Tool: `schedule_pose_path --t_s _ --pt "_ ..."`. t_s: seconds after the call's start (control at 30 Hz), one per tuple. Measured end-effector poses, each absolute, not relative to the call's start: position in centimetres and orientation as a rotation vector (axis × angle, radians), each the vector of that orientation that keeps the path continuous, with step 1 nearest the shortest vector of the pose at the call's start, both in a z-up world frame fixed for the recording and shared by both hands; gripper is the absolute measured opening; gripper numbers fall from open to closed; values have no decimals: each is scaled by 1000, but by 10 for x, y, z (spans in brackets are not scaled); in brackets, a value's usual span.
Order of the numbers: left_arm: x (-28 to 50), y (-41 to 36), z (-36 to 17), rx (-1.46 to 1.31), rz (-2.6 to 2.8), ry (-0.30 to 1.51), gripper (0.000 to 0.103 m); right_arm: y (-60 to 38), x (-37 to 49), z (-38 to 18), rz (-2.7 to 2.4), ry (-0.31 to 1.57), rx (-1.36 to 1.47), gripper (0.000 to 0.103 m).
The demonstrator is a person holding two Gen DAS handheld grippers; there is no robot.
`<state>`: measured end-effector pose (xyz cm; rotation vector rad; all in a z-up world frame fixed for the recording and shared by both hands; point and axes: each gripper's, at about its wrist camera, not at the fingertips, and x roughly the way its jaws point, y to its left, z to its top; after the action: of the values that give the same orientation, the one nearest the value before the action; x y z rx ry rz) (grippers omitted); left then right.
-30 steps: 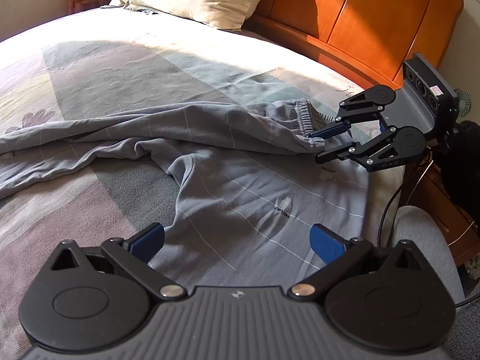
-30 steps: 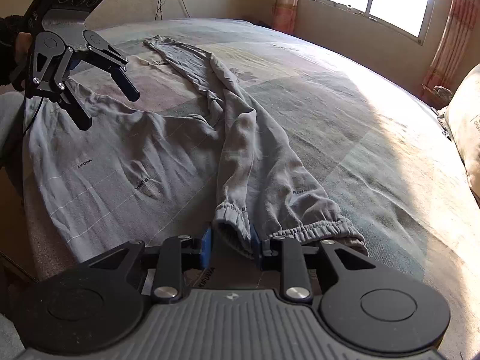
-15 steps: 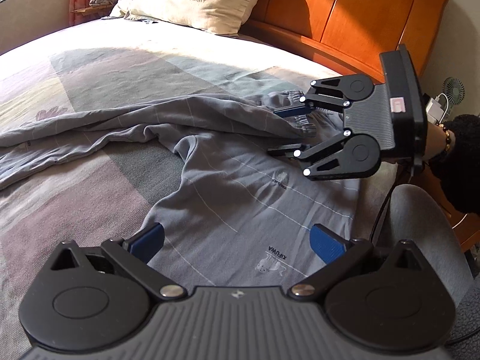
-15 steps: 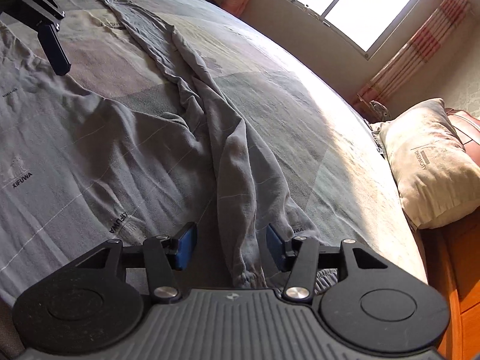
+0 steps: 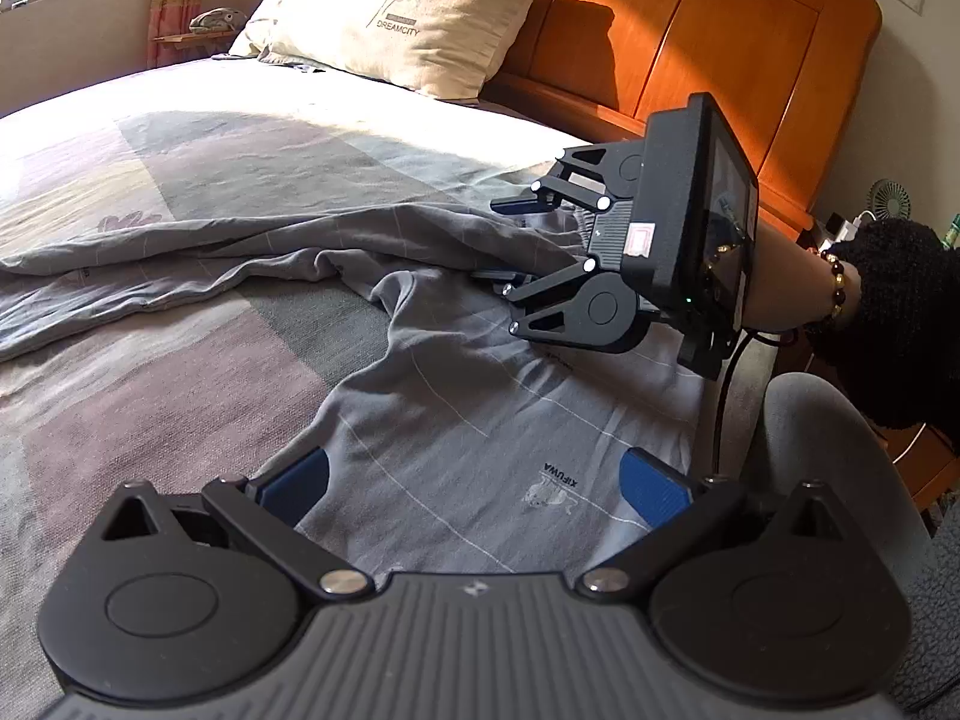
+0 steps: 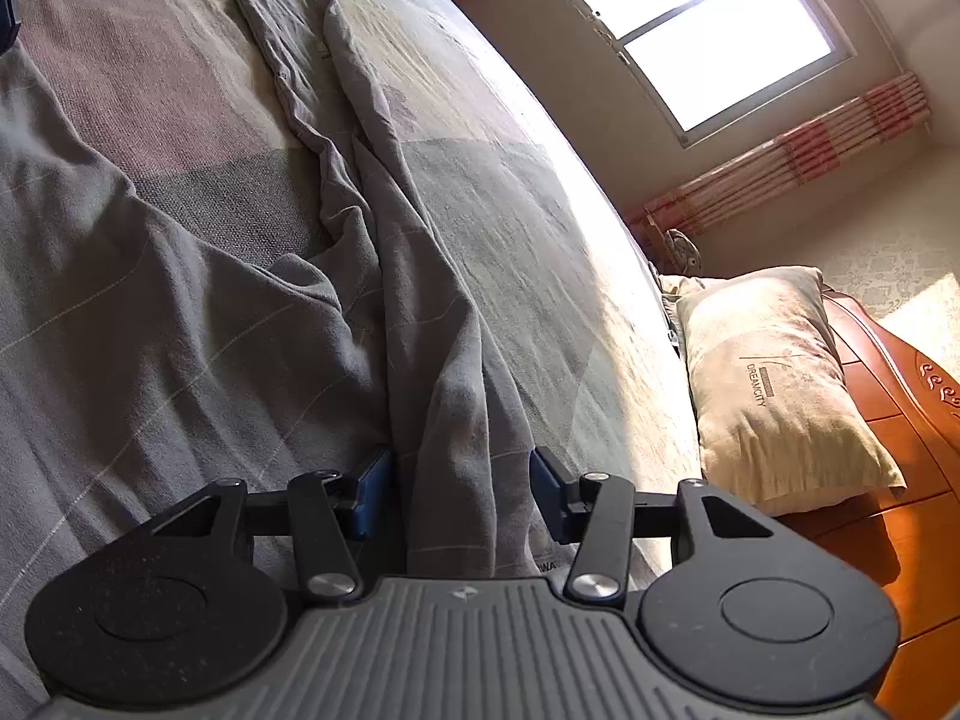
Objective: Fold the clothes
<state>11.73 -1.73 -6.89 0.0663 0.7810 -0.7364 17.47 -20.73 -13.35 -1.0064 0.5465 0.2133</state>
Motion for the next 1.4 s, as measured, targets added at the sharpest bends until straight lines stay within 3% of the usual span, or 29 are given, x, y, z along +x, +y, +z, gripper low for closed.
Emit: schedule_pose_path --t_s 0.27,0.33,0.4,0.43,0.53,0.6,0.7,0.87,0.93,0.97,1.17,1.4 --pt "114 -17 -69 82 -745 780 102 -199 163 -150 202 533 -1059 44" --pt "112 -18 -68 86 -760 772 102 -196 160 -154 200 529 -1072 35" --pt "112 -19 -68 96 -761 776 102 -194 157 -158 197 526 -1085 13" --pt "113 -20 -68 100 -756 780 102 -193 156 -160 195 524 -1091 10" --pt "116 -22 -69 109 -742 790 102 -194 159 -156 170 521 -1093 9" --pt "115 -23 -68 112 -746 789 102 -195 160 -153 153 519 -1093 19" --pt "114 -24 -68 116 -753 787 102 -195 162 -153 135 527 -1100 25" --pt "115 -24 -67 114 -751 792 102 -192 172 -155 123 540 -1103 25" --pt "116 -22 -65 106 -745 795 102 -191 175 -155 139 567 -1084 18" --pt "117 -20 -64 102 -742 796 102 -191 172 -157 147 570 -1091 9" --pt "131 -16 -56 106 -690 827 102 -194 161 -157 144 531 -1060 6" --pt "162 -40 -50 350 -633 830 102 -199 141 -150 149 436 -1093 7"
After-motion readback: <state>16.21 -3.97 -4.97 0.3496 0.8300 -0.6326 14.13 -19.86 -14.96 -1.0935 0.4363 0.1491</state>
